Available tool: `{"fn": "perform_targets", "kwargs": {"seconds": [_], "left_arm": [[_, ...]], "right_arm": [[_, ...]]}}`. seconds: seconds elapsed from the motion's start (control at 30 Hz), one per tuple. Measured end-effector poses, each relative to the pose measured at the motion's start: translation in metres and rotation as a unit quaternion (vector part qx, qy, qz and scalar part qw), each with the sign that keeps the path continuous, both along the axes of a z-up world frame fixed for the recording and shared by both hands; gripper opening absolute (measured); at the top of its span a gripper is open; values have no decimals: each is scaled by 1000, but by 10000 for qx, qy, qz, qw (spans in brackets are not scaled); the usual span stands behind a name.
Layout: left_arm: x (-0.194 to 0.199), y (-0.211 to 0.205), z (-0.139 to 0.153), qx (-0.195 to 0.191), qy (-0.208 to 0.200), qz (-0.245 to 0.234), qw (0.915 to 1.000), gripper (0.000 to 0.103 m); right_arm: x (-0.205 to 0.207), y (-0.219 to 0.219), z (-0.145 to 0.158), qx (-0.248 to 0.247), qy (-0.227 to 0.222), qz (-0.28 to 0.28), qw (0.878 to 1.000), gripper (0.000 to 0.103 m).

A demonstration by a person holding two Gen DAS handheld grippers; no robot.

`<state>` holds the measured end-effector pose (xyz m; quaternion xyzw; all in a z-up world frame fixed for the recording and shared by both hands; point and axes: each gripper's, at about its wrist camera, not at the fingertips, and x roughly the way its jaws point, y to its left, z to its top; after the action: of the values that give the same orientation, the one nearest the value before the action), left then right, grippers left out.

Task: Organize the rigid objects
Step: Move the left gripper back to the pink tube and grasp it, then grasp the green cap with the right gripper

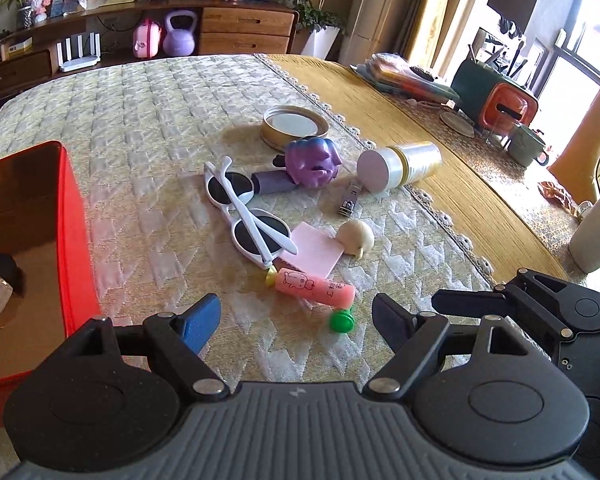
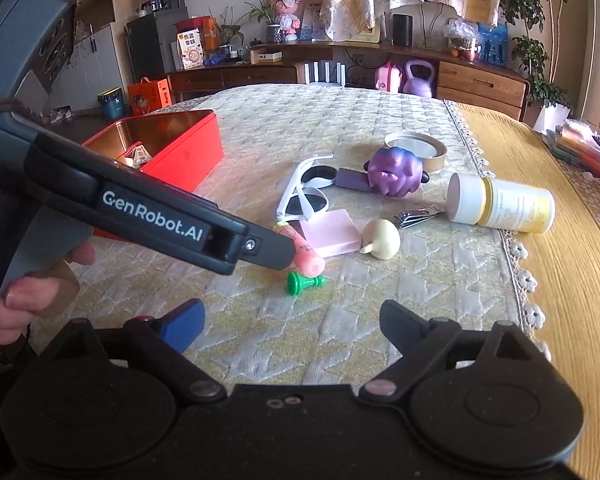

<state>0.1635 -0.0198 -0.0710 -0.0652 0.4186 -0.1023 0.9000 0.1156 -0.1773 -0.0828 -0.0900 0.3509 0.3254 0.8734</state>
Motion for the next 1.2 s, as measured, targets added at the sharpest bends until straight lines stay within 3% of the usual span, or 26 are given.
{"fn": "perform_targets", "kwargs": {"seconds": [0.03,0.33,0.47,0.7,1.03,1.2], "left_arm": [[3,-1,-2,6,14,-22,10000,83],[20,-5,-16,109,78,-241,9996,83],[25,-7,-20,199,50,-339,9992,83],[27,-12,-22,282,-72,-471,9985,82],[28,-17,-23,371,-186,-616,9972,60],[26,-15,-22,347,-192,-574,9976,60]], "right_arm": [[2,0,-2,-7,20,-5,10000,86],[18,5,-15,-12,115,41,9999,79],[20,8,-15,-24,39,92,9999,77],[22,16,-14,-77,-84,188,9998,66],[22,20,-15,-117,-197,226,9995,56],[22,22,-15,-124,-243,144,9995,43]]}}
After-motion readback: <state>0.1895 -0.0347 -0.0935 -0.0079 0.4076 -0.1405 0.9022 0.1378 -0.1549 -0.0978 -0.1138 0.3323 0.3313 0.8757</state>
